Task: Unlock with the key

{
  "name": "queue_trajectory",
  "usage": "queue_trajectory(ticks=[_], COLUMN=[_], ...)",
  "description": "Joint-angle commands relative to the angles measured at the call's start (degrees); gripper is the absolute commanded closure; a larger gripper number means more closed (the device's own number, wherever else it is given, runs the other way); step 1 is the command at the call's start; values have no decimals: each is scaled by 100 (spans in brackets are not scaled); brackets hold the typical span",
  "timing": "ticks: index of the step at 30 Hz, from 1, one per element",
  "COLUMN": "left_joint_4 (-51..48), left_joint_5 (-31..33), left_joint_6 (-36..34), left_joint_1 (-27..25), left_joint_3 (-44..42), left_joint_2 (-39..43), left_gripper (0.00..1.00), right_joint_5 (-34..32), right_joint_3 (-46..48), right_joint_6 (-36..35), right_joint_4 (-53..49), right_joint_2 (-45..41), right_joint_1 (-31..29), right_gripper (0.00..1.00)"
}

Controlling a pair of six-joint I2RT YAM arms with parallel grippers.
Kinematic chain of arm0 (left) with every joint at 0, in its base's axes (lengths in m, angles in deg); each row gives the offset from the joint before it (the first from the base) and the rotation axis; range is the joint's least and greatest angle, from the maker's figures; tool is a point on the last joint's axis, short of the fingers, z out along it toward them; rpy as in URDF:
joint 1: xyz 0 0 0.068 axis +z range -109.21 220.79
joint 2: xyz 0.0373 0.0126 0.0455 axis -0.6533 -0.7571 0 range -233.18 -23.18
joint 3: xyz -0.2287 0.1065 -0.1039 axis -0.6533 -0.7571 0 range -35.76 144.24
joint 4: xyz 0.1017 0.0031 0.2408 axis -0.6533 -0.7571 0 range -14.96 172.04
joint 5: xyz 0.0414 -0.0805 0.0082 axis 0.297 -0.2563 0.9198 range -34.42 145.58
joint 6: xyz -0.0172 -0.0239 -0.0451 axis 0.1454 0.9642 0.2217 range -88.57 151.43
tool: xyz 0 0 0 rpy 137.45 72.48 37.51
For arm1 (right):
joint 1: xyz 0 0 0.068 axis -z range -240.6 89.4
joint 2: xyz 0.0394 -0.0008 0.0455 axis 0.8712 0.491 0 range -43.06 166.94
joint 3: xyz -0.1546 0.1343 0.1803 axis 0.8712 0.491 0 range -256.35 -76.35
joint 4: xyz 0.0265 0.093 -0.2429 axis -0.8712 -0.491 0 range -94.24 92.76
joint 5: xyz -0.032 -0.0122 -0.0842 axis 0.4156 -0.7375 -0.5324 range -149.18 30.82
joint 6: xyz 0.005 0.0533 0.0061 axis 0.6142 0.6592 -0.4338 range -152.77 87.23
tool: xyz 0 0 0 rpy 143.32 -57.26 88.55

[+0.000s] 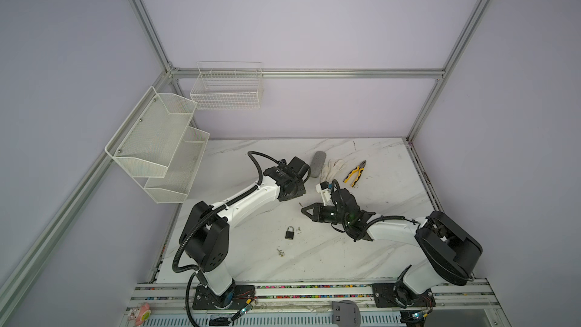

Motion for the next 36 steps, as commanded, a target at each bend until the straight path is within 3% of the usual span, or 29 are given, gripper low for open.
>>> queue_trajectory(ticks=[1, 7, 13, 36], left_joint_4=[-5, 45, 133, 190], left_joint_5=[-14, -41, 28, 240], left_joint_6=[139, 420, 620, 602], left_joint_1=[27, 20, 29, -41], left_joint_3=[50, -93, -341, -493], left_joint_2=[88, 212, 434, 644], left_gripper=[100, 100, 100, 100], right_joint_5=[-689, -1337, -1717, -1417], right_joint_3=[164, 389, 495, 98], right_joint_6=[722, 1208, 1413, 1413], right_joint_4=[1391, 2329, 2537, 1791], right_joint_2=[170, 497, 504, 632], right_joint_1=[-264, -614, -680, -609], right_gripper=[100, 100, 100, 100])
